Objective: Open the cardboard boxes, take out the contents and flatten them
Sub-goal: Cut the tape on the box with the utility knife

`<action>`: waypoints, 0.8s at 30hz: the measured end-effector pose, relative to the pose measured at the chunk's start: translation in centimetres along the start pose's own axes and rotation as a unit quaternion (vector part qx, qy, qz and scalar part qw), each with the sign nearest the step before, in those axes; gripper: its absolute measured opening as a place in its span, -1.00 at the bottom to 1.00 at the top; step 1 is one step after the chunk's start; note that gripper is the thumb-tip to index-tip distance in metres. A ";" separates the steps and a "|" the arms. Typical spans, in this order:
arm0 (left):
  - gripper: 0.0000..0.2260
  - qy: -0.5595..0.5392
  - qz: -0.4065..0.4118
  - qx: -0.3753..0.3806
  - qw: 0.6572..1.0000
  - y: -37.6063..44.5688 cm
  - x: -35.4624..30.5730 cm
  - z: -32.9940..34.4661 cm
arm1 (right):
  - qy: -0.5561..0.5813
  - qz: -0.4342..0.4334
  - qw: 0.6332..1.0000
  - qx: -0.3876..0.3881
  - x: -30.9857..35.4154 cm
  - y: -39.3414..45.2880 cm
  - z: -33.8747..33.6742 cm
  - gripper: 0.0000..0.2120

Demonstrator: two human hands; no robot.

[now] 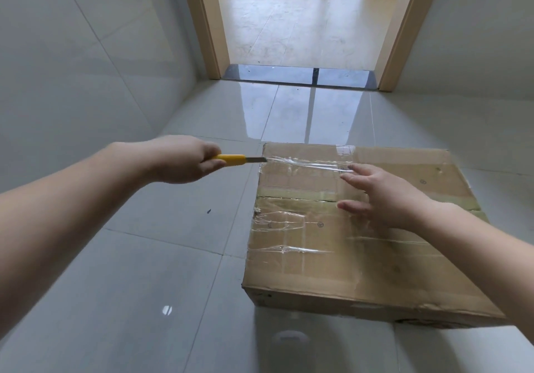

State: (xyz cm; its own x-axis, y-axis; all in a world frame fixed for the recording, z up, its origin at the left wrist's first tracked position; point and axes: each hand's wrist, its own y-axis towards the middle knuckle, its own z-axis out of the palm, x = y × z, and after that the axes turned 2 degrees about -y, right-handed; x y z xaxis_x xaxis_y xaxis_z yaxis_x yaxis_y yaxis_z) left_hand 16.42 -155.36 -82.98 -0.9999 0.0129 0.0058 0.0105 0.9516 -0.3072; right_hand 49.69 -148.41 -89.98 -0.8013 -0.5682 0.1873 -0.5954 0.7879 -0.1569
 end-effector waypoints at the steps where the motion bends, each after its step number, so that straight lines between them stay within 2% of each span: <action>1: -0.80 -0.050 0.011 -0.012 0.999 0.4 -1.0 0.1 | 0.051 -0.004 0.997 -0.052 0.4 -0.1 -0.1 -0.49; 3: -0.80 -0.148 0.031 -0.025 0.988 1.3 -3.3 0.4 | 0.192 0.005 0.977 -0.097 1.9 -0.4 -0.4 -0.73; 6: -0.84 -0.244 0.060 -0.035 0.967 2.6 -7.5 0.7 | 0.391 0.038 0.919 -0.036 3.9 -0.6 -0.7 -0.69; 9: -0.79 -0.293 0.071 -0.062 0.952 3.8 -11.9 0.6 | 0.586 0.106 0.803 0.033 4.9 -0.7 -0.9 -0.68; 11: -0.79 -0.308 0.076 -0.077 0.945 4.5 -14.3 0.8 | 0.669 0.138 0.730 0.035 4.9 -0.8 -1.1 -0.64; 13: -0.74 -0.337 0.100 -0.084 0.932 5.0 -16.8 1.1 | 0.714 0.141 0.686 0.009 4.5 -0.8 -1.3 -0.66; 16: -0.56 -0.403 0.116 -0.066 0.905 5.4 -20.1 1.4 | 0.734 0.156 0.657 -0.075 3.4 -1.0 -1.3 -0.72; 19: -0.64 -0.481 0.166 -0.004 0.861 5.7 -22.1 1.4 | 0.736 0.213 0.625 -0.148 1.6 -1.4 -1.5 -0.75; 21: -0.65 -0.521 0.194 0.045 0.830 5.8 -22.6 1.3 | 0.728 0.243 0.618 -0.172 0.3 -2.1 -1.6 -0.74; 22: -0.63 -0.513 0.197 0.053 0.834 5.9 -22.5 1.2 | 0.716 0.252 0.627 -0.179 -0.4 -2.5 -1.4 -0.74; 24: -0.64 -0.431 0.176 0.005 0.885 6.7 -21.4 1.4 | 0.677 0.256 0.667 -0.180 -1.4 -4.0 -1.1 -0.77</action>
State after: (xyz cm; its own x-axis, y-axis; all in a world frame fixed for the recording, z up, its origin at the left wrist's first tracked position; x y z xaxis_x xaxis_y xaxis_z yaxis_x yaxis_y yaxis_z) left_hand 37.91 -149.71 -86.48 -0.5706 0.0649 -0.8187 0.3277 0.9320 -0.1546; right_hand 53.22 -150.48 -88.58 0.0371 0.3389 0.9401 -0.0167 0.9408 -0.3385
